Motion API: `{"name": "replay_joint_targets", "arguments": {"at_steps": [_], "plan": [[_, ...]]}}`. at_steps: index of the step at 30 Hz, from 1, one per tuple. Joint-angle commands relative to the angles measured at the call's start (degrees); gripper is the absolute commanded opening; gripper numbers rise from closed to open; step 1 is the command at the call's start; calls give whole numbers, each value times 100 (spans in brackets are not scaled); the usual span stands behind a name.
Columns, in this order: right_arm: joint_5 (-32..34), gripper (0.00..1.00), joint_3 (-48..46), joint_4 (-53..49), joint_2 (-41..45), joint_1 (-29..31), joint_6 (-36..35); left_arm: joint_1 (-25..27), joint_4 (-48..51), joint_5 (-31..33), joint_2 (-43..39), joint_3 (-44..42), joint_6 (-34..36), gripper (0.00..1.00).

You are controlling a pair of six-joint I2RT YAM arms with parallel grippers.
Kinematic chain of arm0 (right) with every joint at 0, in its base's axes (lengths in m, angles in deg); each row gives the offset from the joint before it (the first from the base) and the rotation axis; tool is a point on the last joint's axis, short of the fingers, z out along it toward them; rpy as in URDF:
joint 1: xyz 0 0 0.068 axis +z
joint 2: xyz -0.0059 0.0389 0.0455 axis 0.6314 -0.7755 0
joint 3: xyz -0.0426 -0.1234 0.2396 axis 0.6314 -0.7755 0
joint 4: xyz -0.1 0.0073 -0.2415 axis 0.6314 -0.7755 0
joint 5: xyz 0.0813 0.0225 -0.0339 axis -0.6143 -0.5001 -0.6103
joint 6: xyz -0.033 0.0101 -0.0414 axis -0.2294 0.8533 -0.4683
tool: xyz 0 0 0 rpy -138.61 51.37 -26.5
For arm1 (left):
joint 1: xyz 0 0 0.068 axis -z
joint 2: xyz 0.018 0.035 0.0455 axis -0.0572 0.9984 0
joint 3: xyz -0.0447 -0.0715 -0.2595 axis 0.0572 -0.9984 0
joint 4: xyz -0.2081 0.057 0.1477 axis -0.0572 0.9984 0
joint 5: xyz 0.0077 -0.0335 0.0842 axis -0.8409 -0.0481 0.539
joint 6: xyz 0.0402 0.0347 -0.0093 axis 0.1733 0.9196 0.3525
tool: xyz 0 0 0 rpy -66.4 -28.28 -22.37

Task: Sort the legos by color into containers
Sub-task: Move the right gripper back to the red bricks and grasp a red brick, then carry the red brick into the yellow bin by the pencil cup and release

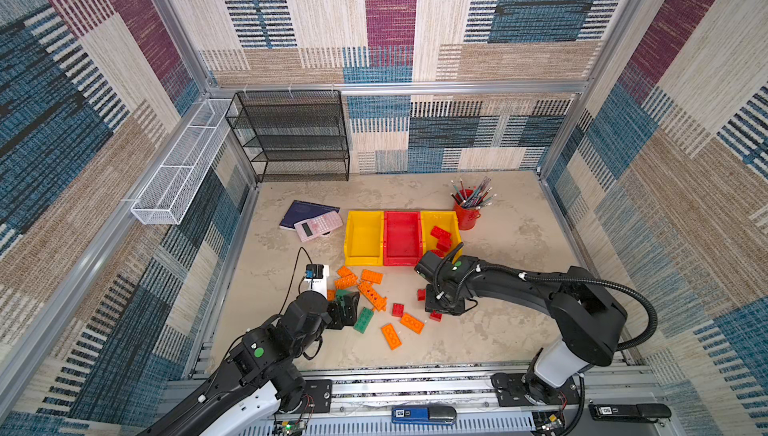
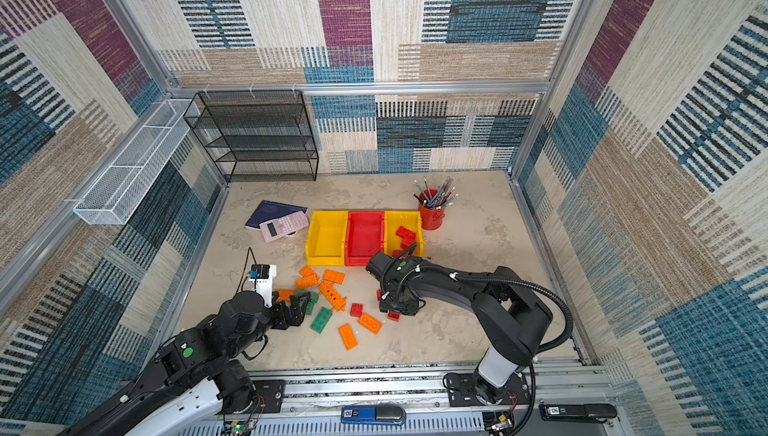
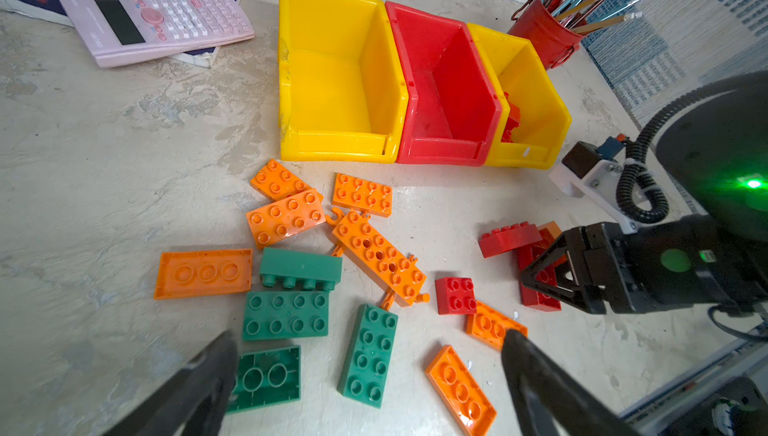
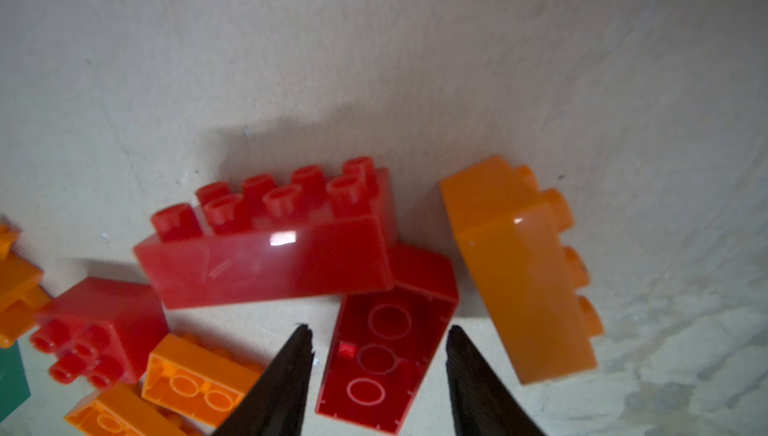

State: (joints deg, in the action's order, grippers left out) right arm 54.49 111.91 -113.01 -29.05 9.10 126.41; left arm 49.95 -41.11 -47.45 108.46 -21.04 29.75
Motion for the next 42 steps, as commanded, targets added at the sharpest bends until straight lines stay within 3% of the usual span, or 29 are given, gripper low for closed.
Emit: {"name": "replay_joint_targets", "arguments": {"at_steps": [1,9,17,23,32,42], "plan": [[130,48,-8,52,-101,0,121,4,-302,57,66,-46,65,99],[122,33,-44,148,-136,0,217,-2,-699,-40,597,147,441,99],[126,31,281,-267,438,-4,181,-1,-1151,-197,1217,414,791,99],[337,31,1031,-615,493,-119,-59,-18,-1416,-325,1739,712,962,99],[612,31,1972,-468,58,-1013,-1061,-45,-1573,-331,1880,824,1026,99],[769,31,3046,-171,-1175,-1804,-1989,-98,-1254,-51,1540,881,1103,99]]}}
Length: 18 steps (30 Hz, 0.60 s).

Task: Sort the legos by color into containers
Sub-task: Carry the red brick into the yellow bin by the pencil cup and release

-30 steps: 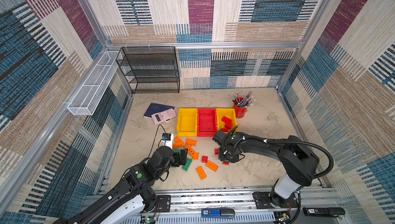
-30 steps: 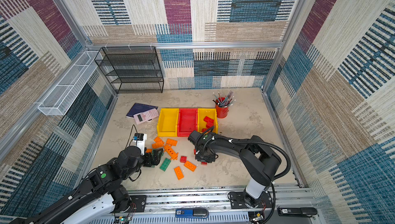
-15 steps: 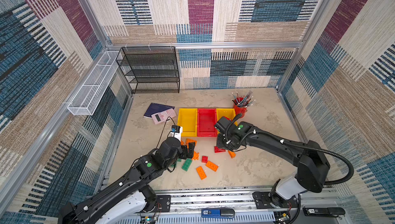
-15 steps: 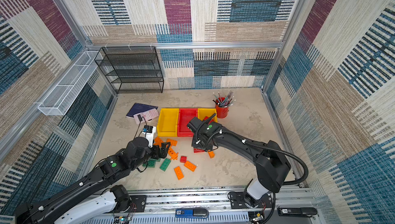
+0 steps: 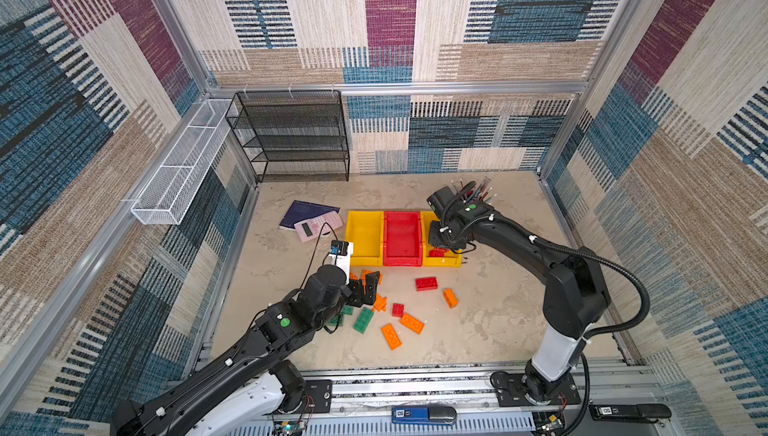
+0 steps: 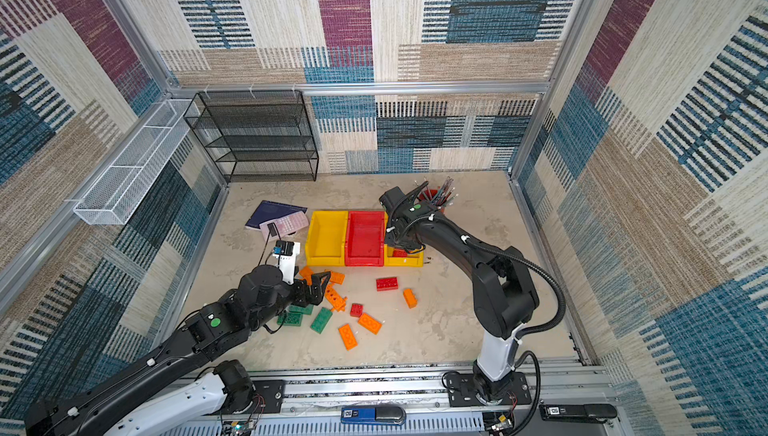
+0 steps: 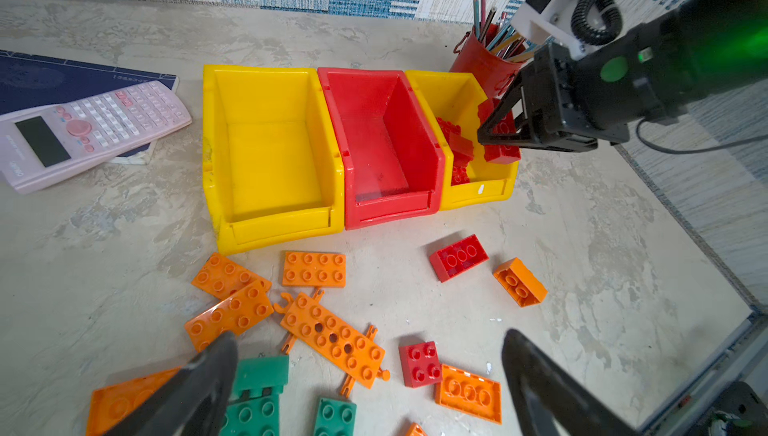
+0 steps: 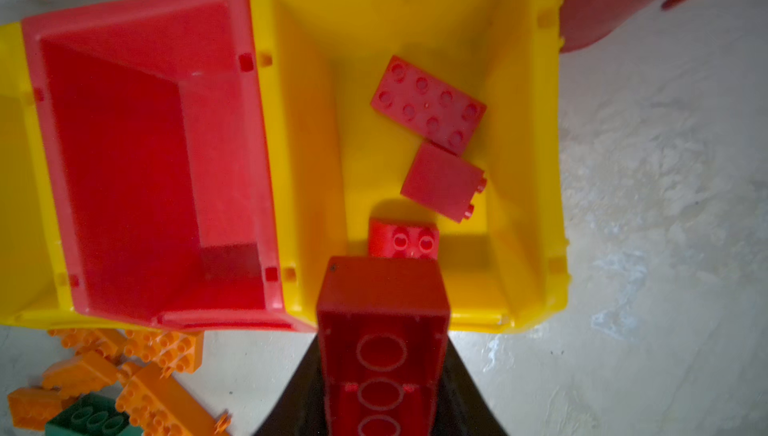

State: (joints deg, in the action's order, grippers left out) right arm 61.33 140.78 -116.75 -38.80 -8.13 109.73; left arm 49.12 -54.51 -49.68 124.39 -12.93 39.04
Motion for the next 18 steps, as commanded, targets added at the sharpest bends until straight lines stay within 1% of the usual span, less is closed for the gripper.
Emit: {"name": "replay_joint_targets", "arguments": {"at_steps": [1,7,11,13,15,16,18], "plan": [[79,31,222,230,-312,-111,-369,-19,100,191,-86,64,191,99],[57,31,559,315,-917,-191,-551,-84,186,244,-170,124,346,99],[63,35,710,340,-1164,-218,-578,-159,244,244,-144,216,473,99],[78,42,819,332,-1246,-227,-609,-198,259,236,-112,256,523,99],[112,54,927,301,-1305,-233,-644,-240,269,201,-70,301,579,99],[137,58,984,273,-1313,-229,-667,-258,268,192,-52,319,602,99],[169,62,1091,214,-1310,-228,-717,-285,267,183,-35,338,615,99]]}}
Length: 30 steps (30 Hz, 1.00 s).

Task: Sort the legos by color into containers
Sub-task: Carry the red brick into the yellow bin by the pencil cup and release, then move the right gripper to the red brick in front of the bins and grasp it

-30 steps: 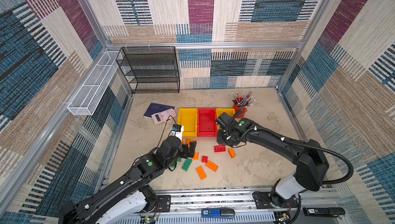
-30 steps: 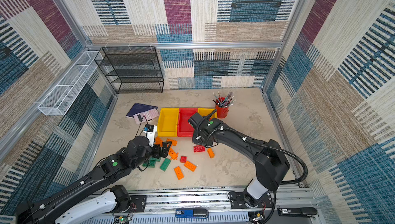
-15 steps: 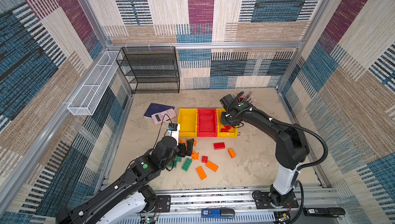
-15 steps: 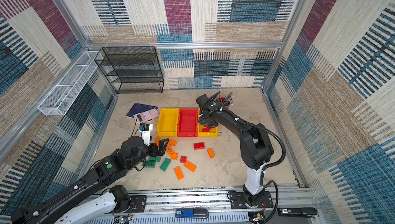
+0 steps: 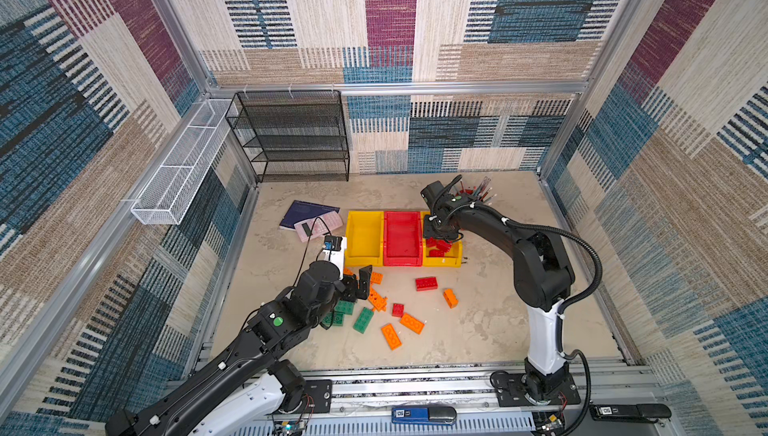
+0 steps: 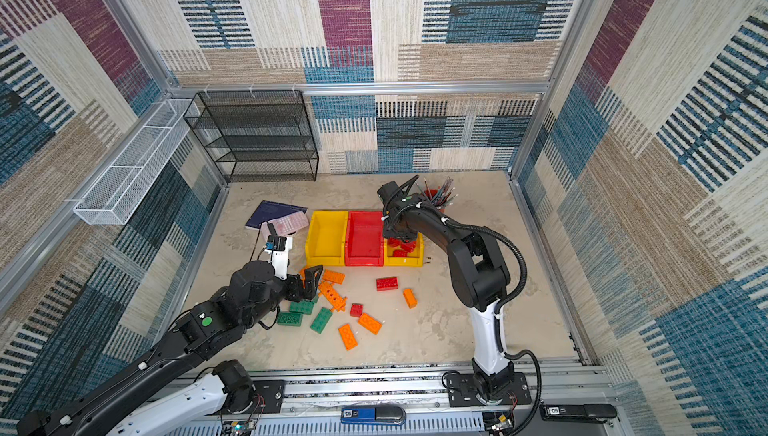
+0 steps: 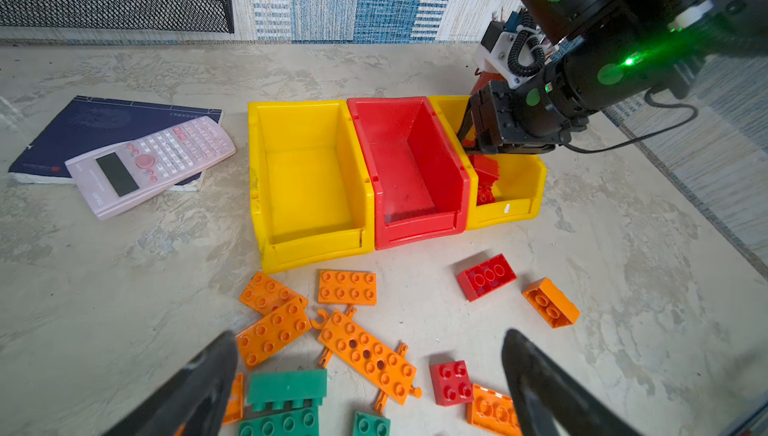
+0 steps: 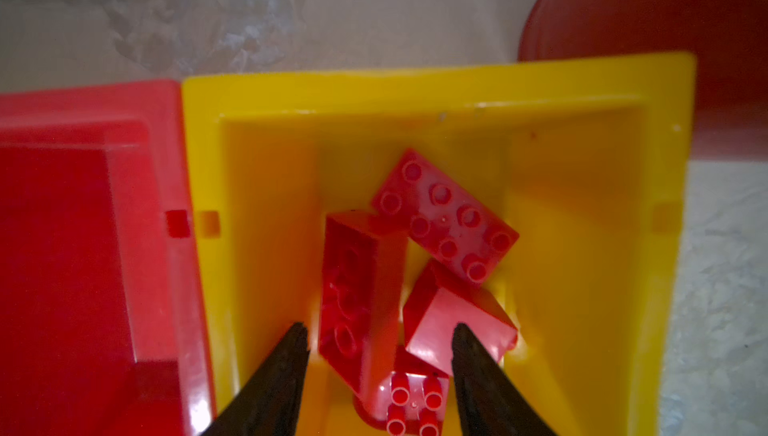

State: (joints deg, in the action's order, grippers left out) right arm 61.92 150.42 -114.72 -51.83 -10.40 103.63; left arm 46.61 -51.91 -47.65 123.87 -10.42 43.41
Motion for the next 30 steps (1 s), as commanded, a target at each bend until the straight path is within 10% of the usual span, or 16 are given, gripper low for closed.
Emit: {"name": "replay_joint_targets", "arguments": {"at_steps": [1,14,30], "plan": [[124,62,168,-27,16,-1,-110,-44,-17,-29,31,78,178,99],[-252,68,-991,-373,1337,375,197,-70,-203,-134,-182,-348,-315,99],[-740,100,-2148,39,1881,1307,841,-76,259,-30,-882,-738,-654,99]]}}
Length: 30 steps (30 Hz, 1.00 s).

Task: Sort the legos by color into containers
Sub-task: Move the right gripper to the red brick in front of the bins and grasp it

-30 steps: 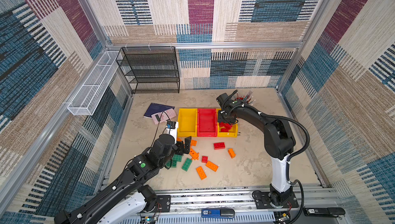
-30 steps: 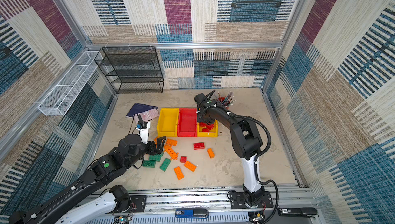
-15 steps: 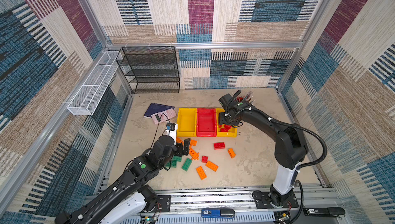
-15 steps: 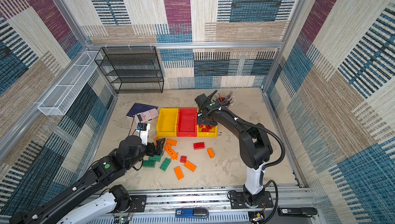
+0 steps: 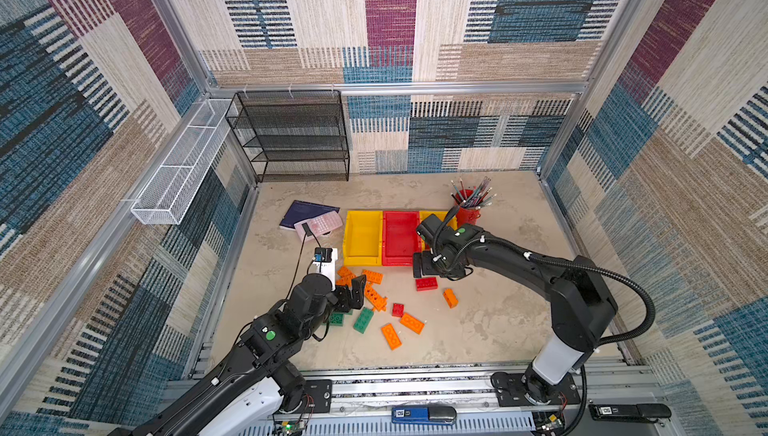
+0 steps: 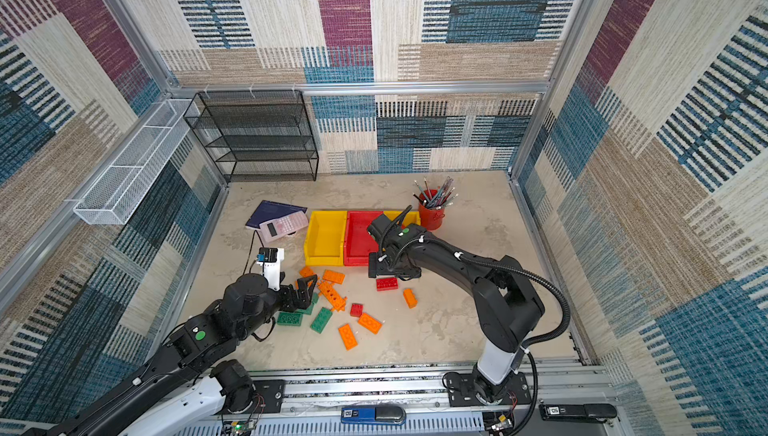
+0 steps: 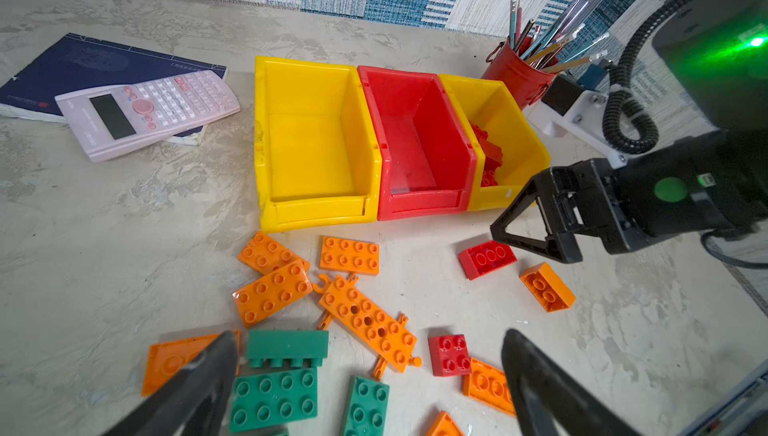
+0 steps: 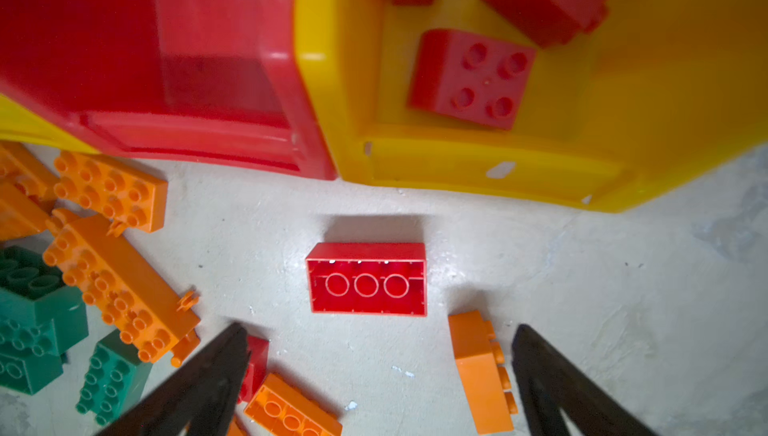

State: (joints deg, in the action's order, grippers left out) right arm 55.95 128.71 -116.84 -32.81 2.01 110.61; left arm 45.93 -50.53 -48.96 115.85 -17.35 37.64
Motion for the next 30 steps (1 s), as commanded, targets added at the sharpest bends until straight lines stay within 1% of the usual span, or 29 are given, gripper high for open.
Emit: {"name": "replay_joint_targets", "arguments": {"at_steps": [1,8,12,22,30], "plan": [[-129,100,42,244,-59,89,149,-4,130,118,-113,-60,-77,99],[-33,100,-90,337,-152,167,152,-4,33,100,-7,-39,-80,99],[-98,100,-194,419,-265,166,68,-5,2,124,88,-14,-66,99],[-31,100,-78,462,-650,180,-15,-3,-26,337,-90,-202,-46,99],[60,93,-141,601,-919,176,-61,-3,-114,287,207,-73,73,99]]}}
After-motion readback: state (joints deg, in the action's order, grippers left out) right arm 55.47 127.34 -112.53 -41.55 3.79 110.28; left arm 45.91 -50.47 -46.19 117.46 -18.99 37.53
